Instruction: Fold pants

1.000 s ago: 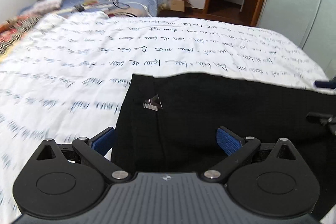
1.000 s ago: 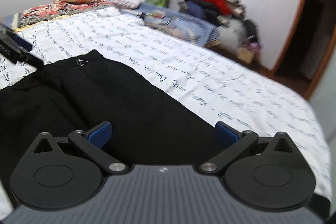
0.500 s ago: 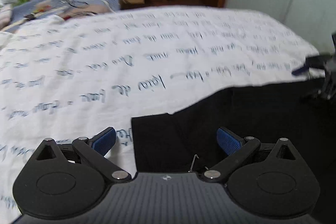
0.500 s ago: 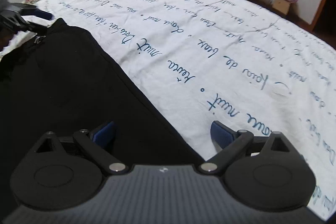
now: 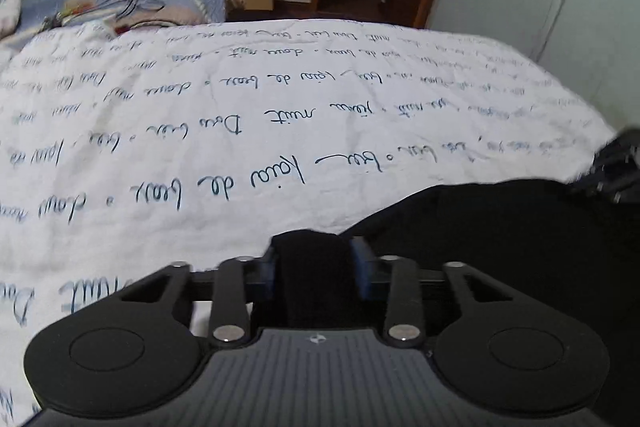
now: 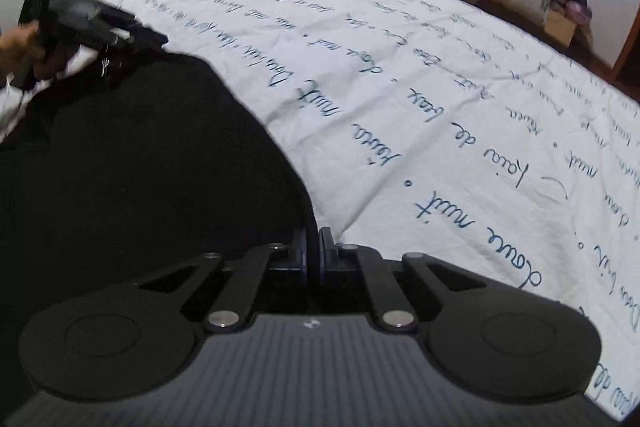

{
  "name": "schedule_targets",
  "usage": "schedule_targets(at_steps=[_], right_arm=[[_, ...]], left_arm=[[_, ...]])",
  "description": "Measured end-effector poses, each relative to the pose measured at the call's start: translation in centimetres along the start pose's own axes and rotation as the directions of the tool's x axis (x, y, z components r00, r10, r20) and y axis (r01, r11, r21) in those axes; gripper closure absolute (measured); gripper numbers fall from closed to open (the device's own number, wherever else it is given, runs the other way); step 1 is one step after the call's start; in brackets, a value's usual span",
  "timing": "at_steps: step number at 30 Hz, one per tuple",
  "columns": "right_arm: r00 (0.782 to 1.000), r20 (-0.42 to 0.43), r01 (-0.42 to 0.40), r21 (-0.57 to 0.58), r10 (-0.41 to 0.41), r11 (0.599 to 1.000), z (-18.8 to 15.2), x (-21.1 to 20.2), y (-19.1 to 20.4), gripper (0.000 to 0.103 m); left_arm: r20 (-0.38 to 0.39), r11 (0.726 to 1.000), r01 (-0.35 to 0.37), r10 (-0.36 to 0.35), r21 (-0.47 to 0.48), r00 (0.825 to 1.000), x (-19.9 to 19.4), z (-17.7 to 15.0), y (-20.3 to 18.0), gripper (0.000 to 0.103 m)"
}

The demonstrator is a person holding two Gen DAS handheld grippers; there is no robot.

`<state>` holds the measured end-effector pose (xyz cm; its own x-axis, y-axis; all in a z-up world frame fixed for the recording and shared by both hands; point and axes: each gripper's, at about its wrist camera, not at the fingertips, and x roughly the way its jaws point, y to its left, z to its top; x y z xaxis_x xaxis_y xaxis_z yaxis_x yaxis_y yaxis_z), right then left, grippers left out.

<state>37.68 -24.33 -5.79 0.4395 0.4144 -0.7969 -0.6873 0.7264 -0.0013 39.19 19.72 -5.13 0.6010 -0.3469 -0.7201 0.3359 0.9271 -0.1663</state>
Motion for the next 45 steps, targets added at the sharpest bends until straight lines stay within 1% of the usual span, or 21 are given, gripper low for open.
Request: schedule_targets(at_steps=[2, 3, 4, 5, 7, 9, 12, 14, 16, 20, 21, 24, 26, 30, 32, 36, 39, 41, 43, 45], right_arm=[[0.998, 0.016, 0.055, -0.031, -0.054, 0.998, -0.1, -0.5, 1.3, 0.097], [0.996, 0.028, 0.086, -0.046, -0.085, 0.995, -0.1, -0.9, 1.8, 0.097], [0.990, 0.046, 0.136, -0.064, -0.133, 0.989, 0.1, -1.4, 2.5, 0.097], [0.983, 0.068, 0.177, -0.080, -0.171, 0.981, 0.2, -1.9, 3.2, 0.097], [0.966, 0.121, 0.240, -0.099, -0.228, 0.966, 0.5, -3.5, 4.6, 0.097], [0.943, 0.180, 0.306, -0.132, -0.281, 0.943, 0.4, -5.5, 6.8, 0.097], [0.910, 0.257, 0.375, -0.181, -0.324, 0.909, -0.8, -8.6, 10.5, 0.097], [0.899, 0.296, 0.390, -0.203, -0.323, 0.898, -2.0, -10.6, 13.0, 0.097], [0.894, 0.319, 0.392, -0.215, -0.315, 0.894, -3.5, -12.3, 15.5, 0.097], [0.897, 0.334, 0.385, -0.264, -0.291, 0.884, -7.2, -14.8, 20.8, 0.097], [0.900, 0.332, 0.376, -0.264, -0.282, 0.888, -8.0, -15.2, 21.6, 0.097], [0.912, 0.319, 0.348, -0.271, -0.257, 0.898, -10.8, -16.3, 24.3, 0.097], [0.925, 0.296, 0.320, -0.273, -0.238, 0.907, -12.7, -16.7, 25.9, 0.097], [0.945, 0.254, 0.274, -0.281, -0.204, 0.920, -15.5, -16.6, 28.3, 0.097], [0.955, 0.226, 0.252, -0.282, -0.191, 0.926, -16.4, -16.1, 28.7, 0.097], [0.961, 0.196, 0.245, -0.280, -0.195, 0.928, -17.3, -14.7, 28.7, 0.098], [0.958, 0.183, 0.265, -0.272, -0.220, 0.925, -17.5, -13.4, 28.6, 0.098], [0.951, 0.183, 0.293, -0.270, -0.250, 0.917, -17.5, -12.9, 28.9, 0.097], [0.944, 0.177, 0.319, -0.258, -0.280, 0.912, -17.4, -13.0, 29.2, 0.097], [0.939, 0.189, 0.329, -0.247, -0.288, 0.911, -17.3, -13.9, 29.7, 0.092]], left_arm=[[0.016, 1.000, -0.018, 0.018, 0.000, 1.000, -0.9, -0.1, -0.3, 0.081], [0.022, 1.000, -0.027, 0.027, 0.000, 0.999, -1.4, 0.0, -0.4, 0.083], [0.037, 0.999, -0.034, 0.034, -0.003, 0.999, -2.0, 0.0, -0.5, 0.084], [0.057, 0.999, -0.032, 0.032, -0.007, 0.998, -2.8, 0.1, -0.6, 0.086], [0.112, 1.000, -0.004, 0.007, -0.026, 0.994, -4.6, -0.1, -0.7, 0.088], [0.171, 0.999, 0.026, -0.018, -0.046, 0.985, -6.7, -0.8, -0.6, 0.088], [0.211, 0.997, 0.039, -0.024, -0.069, 0.977, -9.4, -2.5, -0.9, 0.088], [0.217, 0.997, 0.043, -0.029, -0.058, 0.976, -11.0, -4.3, -1.6, 0.089], [0.217, 0.997, 0.054, -0.041, -0.058, 0.975, -12.6, -6.1, -2.3, 0.089], [0.219, 0.996, 0.068, -0.053, -0.062, 0.974, -15.6, -9.9, -3.6, 0.089], [0.221, 0.995, 0.072, -0.056, -0.068, 0.974, -16.4, -10.9, -3.7, 0.089], [0.218, 0.992, 0.082, -0.060, -0.096, 0.974, -18.4, -14.1, -4.2, 0.089], [0.205, 0.990, 0.084, -0.060, -0.110, 0.977, -19.3, -16.3, -4.2, 0.089], [0.153, 0.986, 0.072, -0.049, -0.149, 0.987, -20.0, -20.3, -4.3, 0.089], [0.142, 0.984, 0.068, -0.045, -0.162, 0.989, -20.1, -21.5, -4.3, 0.089], [0.133, 0.983, 0.065, -0.042, -0.171, 0.990, -20.2, -22.1, -4.3, 0.089], [0.118, 0.983, 0.045, -0.024, -0.177, 0.993, -20.5, -21.7, -4.5, 0.088], [0.117, 0.982, 0.031, -0.009, -0.185, 0.993, -20.9, -21.6, -4.8, 0.087], [0.122, 0.984, 0.000, 0.021, -0.176, 0.992, -21.6, -21.7, -5.4, 0.086], [0.116, 0.985, -0.029, 0.049, -0.171, 0.992, -22.1, -21.7, -5.7, 0.085]])
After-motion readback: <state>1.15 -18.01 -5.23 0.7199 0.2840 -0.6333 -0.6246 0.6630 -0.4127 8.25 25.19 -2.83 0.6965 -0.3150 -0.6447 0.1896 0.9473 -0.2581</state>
